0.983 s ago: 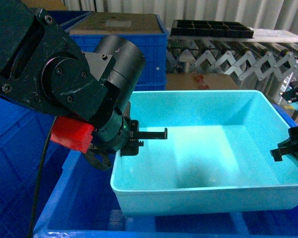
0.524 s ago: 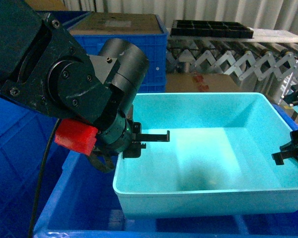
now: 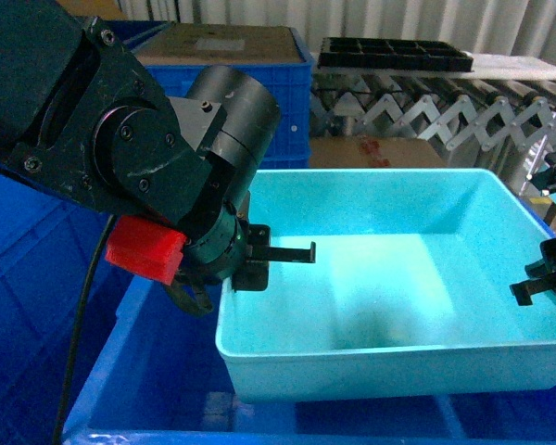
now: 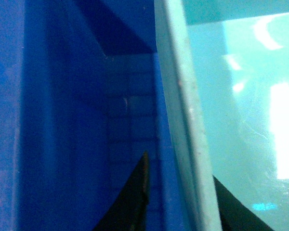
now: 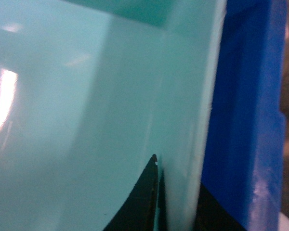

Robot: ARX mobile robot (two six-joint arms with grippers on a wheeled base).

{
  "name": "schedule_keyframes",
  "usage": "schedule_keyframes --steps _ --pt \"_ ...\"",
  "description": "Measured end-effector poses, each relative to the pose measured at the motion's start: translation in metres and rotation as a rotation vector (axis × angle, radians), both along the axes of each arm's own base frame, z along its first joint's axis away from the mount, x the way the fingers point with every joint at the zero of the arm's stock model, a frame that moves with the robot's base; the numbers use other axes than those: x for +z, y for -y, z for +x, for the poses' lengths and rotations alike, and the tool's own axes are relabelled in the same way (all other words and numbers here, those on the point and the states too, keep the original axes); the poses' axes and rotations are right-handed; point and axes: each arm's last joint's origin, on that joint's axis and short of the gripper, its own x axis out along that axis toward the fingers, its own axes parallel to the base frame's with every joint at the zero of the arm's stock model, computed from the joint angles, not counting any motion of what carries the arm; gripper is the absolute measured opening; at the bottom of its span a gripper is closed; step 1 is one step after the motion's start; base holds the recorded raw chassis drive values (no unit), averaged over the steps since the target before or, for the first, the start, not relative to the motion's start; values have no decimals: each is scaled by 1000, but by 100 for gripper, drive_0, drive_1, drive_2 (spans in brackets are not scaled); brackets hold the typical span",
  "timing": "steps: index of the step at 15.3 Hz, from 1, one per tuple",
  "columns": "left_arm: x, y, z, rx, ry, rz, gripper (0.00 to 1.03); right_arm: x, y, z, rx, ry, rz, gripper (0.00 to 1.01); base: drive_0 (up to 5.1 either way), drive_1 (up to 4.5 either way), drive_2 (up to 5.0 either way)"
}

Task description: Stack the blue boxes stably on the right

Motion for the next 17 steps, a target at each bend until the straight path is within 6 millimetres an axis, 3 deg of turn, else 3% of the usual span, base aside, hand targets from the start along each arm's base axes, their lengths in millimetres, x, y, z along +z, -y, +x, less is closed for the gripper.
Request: schedule_keyframes --steps 2,7,8,12,15,17 --pt "-1 -1 0 -8 5 55 51 1 0 0 25 9 -38 40 0 0 0" --pt "-1 -2 1 -8 7 64 100 1 0 0 31 10 -46 91 0 0 0" --pt "-1 -2 1 -8 7 64 98 1 0 0 31 9 -46 100 0 0 0" --pt "7 -2 8 -12 42 50 98 11 -1 9 33 48 -33 98 0 0 0" --pt "43 -3 27 -19 134 -22 98 44 -4 31 35 164 33 98 0 0 0" --pt "77 -19 27 -10 209 -54 98 76 -3 34 42 256 69 98 0 0 0"
